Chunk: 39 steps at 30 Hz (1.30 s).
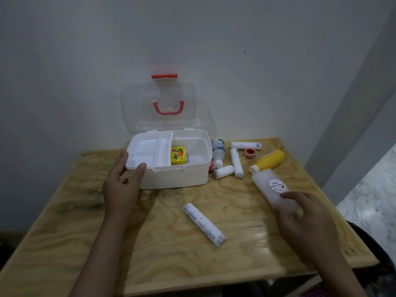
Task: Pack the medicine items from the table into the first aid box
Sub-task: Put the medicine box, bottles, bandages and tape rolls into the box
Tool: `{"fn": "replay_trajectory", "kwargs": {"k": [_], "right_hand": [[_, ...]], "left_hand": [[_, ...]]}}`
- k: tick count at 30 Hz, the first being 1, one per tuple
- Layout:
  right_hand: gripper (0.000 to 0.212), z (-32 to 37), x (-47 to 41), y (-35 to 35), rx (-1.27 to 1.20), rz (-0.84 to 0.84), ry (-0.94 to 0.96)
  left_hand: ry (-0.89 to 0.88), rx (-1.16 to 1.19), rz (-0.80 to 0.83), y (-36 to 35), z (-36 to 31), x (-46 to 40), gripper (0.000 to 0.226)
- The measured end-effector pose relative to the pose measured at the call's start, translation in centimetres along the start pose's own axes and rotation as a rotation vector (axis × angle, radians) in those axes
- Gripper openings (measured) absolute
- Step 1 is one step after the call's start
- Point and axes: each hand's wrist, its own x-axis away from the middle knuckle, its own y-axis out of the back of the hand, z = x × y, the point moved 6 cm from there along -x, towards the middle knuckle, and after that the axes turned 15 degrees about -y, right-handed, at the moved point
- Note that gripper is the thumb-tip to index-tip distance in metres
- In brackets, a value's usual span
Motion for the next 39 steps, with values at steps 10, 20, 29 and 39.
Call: {"fn": "replay_trajectory", "kwargs": {"k": [10, 20, 29, 39], "right_hand": [[0.021, 4.8, -3.1, 1.9, -0.412, 0.116, 0.169], [0.023, 15.7, -5.9, -1.0, -0.285, 0.278, 0.426], [0.028, 22.0, -6.8, -10.8, 0.065, 0.579, 0.511], [0.041, 24.4, -6.2, -14.3, 0.348, 0.549, 0.591]], "left_hand": [[0.003, -0.022, -0.010, 0.0, -0.1, 0.0, 0.061], [0.015, -0.021, -0.009, 0.0, -0.2, -0.1, 0.061], [0.015, -0.011, -0.006, 0.1, -0.4, -0.2, 0.060], [0.025, -0.008, -0.023, 0.0, -0.1, -0.1, 0.059]]}}
